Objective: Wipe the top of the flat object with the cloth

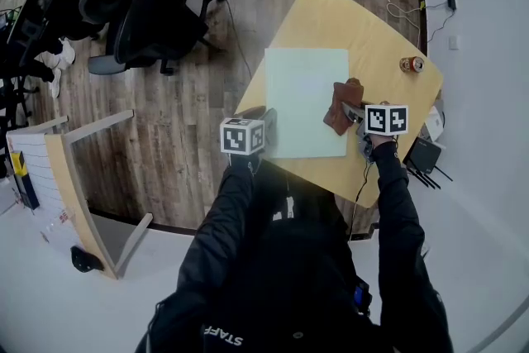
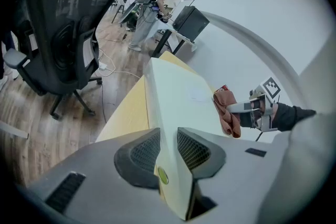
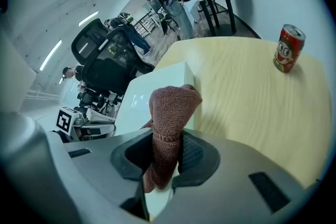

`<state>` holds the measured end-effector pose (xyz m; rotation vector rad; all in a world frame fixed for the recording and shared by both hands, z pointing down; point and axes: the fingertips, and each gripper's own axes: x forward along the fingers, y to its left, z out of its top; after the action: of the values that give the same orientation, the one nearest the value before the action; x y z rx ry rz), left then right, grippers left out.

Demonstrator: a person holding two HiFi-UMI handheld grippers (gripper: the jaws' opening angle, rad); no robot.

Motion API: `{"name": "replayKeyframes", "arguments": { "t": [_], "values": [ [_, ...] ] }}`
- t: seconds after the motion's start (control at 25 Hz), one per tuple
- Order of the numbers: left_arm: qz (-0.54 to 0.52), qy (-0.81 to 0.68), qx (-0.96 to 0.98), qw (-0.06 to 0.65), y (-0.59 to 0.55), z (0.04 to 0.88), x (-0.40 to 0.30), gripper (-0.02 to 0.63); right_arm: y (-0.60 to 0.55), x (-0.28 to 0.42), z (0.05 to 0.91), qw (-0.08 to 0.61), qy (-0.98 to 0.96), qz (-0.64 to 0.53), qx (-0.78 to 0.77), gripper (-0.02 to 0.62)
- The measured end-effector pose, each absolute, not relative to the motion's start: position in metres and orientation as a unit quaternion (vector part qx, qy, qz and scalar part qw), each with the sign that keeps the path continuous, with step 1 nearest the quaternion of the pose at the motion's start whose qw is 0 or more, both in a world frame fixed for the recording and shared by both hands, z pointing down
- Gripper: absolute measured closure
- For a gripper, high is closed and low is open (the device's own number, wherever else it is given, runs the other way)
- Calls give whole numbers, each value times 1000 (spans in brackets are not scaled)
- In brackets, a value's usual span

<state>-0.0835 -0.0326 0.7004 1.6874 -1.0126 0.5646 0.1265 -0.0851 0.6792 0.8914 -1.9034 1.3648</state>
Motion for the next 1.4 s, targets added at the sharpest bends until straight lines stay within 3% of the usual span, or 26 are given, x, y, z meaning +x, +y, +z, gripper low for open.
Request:
{"name": "replayKeyframes", "arguments": {
  "t": [0.12, 0.4, 0.56, 0.92, 1.4],
  "values": [
    [227, -412, 707, 528, -32, 701, -83, 489, -85, 124, 662, 293, -735, 510, 338, 489],
    [217, -378, 712, 550, -30, 703, -83, 489, -69, 56, 597, 161, -763, 556, 289, 489],
    [208, -367, 715, 558, -31, 705, -84, 489, -48, 8, 601, 140, -758, 586, 250, 489],
    [194, -336, 719, 576, -33, 706, -83, 489, -25, -62, 663, 207, -735, 616, 191, 489],
    [202, -335, 718, 576, -31, 708, -86, 488, -30, -31, 686, 279, -714, 592, 249, 494]
  ]
}}
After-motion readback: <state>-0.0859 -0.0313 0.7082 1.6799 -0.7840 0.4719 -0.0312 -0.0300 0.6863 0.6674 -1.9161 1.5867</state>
